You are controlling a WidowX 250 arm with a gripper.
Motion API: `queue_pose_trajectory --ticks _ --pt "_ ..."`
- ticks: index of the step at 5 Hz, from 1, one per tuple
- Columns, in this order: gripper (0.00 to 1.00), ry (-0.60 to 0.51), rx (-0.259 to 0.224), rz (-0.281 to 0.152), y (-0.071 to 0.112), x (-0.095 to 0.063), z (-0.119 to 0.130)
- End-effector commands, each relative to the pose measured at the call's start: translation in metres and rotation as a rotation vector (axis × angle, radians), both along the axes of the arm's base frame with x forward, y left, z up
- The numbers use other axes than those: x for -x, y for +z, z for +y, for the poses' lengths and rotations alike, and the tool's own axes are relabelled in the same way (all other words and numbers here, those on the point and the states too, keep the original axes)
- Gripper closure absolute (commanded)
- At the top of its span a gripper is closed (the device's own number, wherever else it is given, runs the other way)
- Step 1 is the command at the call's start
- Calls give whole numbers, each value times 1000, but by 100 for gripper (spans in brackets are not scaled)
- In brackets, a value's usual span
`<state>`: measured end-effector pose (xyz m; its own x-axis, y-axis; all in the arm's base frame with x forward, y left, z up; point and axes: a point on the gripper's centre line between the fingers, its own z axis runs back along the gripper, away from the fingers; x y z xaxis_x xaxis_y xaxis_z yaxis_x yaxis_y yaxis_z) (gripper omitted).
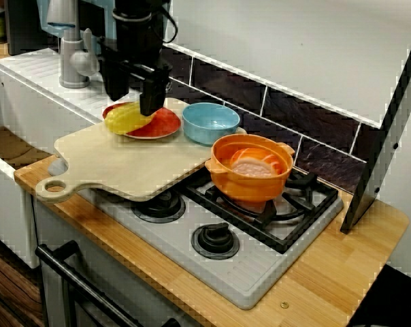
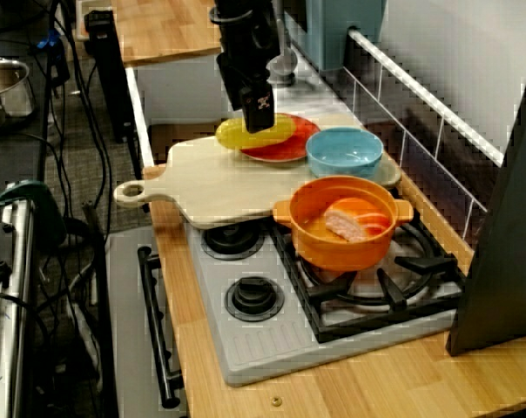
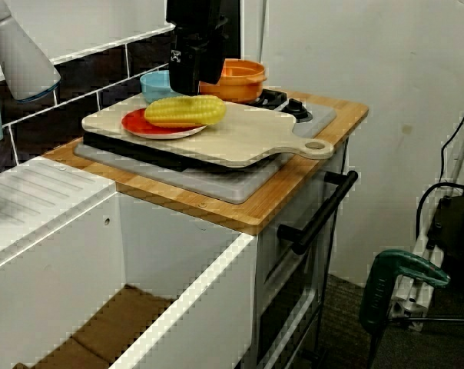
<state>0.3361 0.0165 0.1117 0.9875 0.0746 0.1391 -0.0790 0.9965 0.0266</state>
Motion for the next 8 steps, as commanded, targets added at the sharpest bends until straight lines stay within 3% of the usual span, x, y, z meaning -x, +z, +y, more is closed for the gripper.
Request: queue_pose_trajectory --ticks 1,2,3,4,5,8 --pt "0 -52 62 -67 31 -29 -19" --pt "0 -46 59 -91 23 -51 -41" --pt "0 -44 43 -108 18 -60 -59" --pt "0 -61 25 -94 11 -65 -67" --pt "0 -77 29 -76 11 -64 -65" --pt "0 -83 58 -76 26 -61 -58"
